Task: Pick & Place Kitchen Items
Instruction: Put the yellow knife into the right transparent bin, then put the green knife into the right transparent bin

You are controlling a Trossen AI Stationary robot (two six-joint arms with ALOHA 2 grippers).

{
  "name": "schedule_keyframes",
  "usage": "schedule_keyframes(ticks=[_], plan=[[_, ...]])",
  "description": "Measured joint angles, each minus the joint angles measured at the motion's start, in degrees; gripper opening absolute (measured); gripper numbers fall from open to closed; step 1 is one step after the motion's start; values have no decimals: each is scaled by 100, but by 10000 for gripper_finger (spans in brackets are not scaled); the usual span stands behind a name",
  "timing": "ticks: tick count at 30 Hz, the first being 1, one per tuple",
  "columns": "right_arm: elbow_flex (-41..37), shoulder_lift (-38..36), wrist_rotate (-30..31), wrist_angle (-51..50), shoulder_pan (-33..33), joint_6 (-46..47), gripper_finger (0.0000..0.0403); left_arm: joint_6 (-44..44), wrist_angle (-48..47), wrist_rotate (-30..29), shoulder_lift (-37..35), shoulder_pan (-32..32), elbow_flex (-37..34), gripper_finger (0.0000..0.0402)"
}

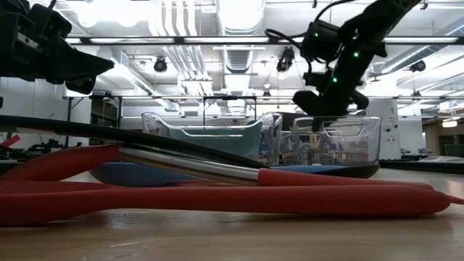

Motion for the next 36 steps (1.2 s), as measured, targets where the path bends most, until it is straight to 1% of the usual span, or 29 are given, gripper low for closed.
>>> schedule_keyframes(ticks=[3, 7, 15, 19, 24, 30, 36], plan=[[-120, 0, 2, 37, -7, 7, 53, 0, 0, 0, 0, 0, 0, 10], [-228, 2, -79, 167, -7, 18, 68, -2, 0, 0, 0, -2, 1, 10], [-252, 4, -101, 169, -4, 81, 87, 0, 0, 0, 0, -1, -1, 10], [-254, 4, -119, 169, -4, 122, 83, -2, 0, 0, 0, 0, 1, 10], [-132, 4, -381, 165, 54, 130, 64, 0, 0, 0, 0, -1, -1, 10], [151, 4, -400, 136, 306, 149, 58, 0, 0, 0, 0, -2, -1, 10], [651, 4, -400, 149, 866, 57, 83, 0, -1, 0, 0, -2, 0, 10]])
